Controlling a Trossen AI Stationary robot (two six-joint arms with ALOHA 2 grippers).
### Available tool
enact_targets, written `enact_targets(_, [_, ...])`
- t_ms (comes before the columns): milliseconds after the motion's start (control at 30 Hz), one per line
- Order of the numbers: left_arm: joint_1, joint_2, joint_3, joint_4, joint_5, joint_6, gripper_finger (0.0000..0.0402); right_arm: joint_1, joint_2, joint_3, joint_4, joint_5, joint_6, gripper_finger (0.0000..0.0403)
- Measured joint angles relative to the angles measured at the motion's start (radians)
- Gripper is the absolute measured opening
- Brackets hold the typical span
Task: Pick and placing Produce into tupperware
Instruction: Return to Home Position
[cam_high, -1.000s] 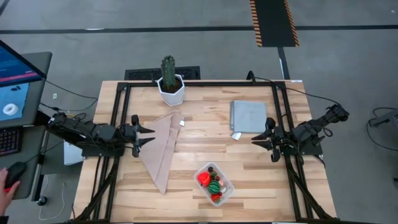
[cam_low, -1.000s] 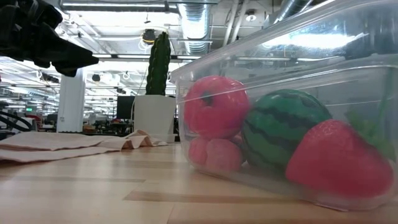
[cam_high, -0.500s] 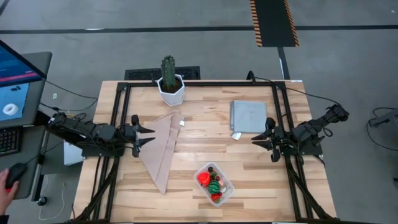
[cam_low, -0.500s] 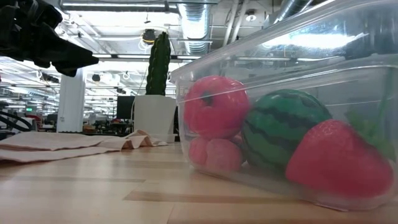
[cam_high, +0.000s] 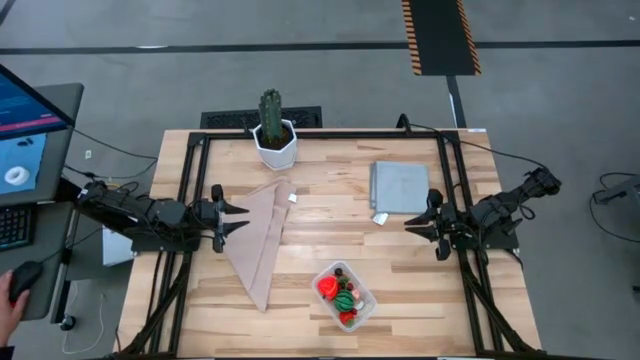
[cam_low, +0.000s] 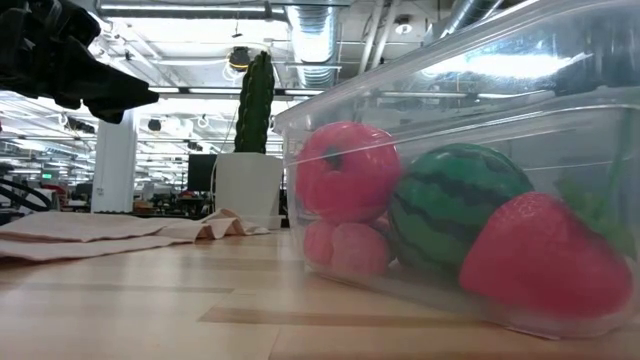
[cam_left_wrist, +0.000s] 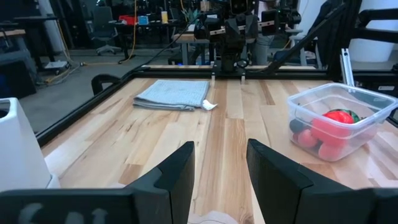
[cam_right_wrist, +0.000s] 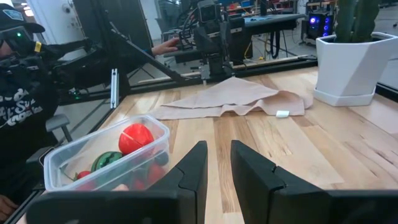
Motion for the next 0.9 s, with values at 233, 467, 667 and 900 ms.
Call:
enact_targets(233, [0.000, 0.000, 0.000, 0.000, 0.000, 0.003, 0.0139, 0.000, 0.000, 0.000, 0.000, 0.000, 0.000, 0.0093])
enact_targets(467, [0.000, 0.000, 0.000, 0.000, 0.000, 0.006, 0.0139, 0.000, 0.000, 0.000, 0.000, 0.000, 0.000, 0.0093])
enact_targets(667, [0.000, 0.000, 0.000, 0.000, 0.000, 0.009, 0.0139, 0.000, 0.000, 0.000, 0.000, 0.000, 0.000, 0.0093])
enact_targets(900, [0.000, 0.000, 0.000, 0.000, 0.000, 0.008, 0.0139, 0.000, 0.000, 0.000, 0.000, 0.000, 0.000, 0.0093])
